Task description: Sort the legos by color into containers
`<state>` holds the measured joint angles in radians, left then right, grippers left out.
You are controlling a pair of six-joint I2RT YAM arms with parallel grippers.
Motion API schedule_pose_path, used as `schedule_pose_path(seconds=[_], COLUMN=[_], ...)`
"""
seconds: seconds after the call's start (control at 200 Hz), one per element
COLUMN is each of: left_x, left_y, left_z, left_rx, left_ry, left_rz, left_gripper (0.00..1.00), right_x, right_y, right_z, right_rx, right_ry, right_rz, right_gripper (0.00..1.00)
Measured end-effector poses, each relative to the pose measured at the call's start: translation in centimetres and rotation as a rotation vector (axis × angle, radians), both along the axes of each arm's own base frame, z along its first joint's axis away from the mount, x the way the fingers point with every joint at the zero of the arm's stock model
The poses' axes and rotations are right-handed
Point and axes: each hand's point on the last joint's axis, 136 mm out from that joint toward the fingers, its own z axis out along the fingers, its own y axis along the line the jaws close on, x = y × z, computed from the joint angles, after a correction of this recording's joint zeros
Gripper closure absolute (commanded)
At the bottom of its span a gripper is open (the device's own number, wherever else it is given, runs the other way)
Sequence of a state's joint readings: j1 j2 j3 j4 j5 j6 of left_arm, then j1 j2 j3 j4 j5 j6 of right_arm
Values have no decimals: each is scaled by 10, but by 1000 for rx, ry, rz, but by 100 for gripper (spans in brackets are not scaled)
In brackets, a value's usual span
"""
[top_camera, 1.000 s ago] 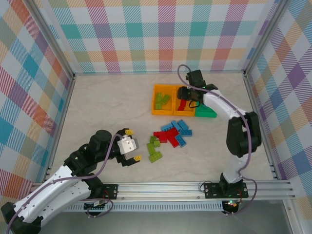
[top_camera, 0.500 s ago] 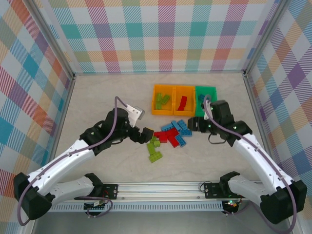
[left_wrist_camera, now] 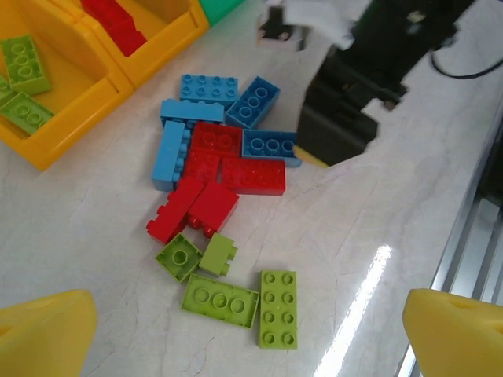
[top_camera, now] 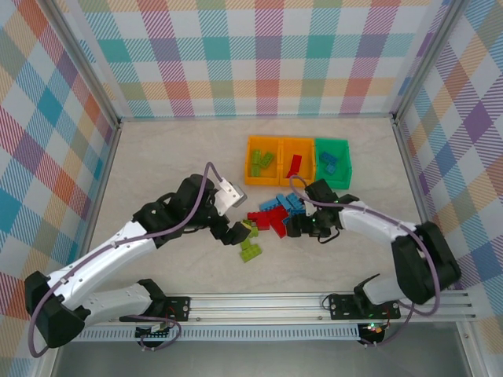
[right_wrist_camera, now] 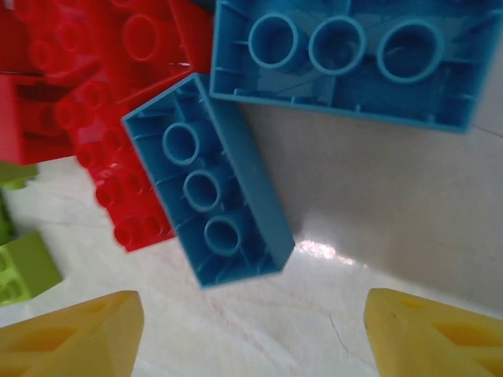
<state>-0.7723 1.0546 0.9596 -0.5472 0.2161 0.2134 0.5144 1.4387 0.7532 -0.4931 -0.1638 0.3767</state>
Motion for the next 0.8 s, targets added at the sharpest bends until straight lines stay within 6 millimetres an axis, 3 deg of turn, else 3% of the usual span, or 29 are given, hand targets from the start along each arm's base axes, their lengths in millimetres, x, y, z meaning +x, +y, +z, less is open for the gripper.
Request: schedule_pose_path(seconds=[0.175,0.545,0.655,0.8], left_x=[-5,-4,-4,-8], left_y=[5,6,5,0], left_z=[-1,-10,-10,-14], left_rx=[9,38,35,15], left_ry=[-31,-34,-42,-36], left_rz=[-19,-28,-36,-62], left_gripper=[0,0,0,0], right_x=[10,15,12,18], right_y=[12,12,12,11], right_z=[-13,-14,4,58], right_rx=[-54,-120,-94,-12], right_ry=[-14,-56,-94,-248], right_rz=[58,88,87,40], right_gripper=[49,68,70,75])
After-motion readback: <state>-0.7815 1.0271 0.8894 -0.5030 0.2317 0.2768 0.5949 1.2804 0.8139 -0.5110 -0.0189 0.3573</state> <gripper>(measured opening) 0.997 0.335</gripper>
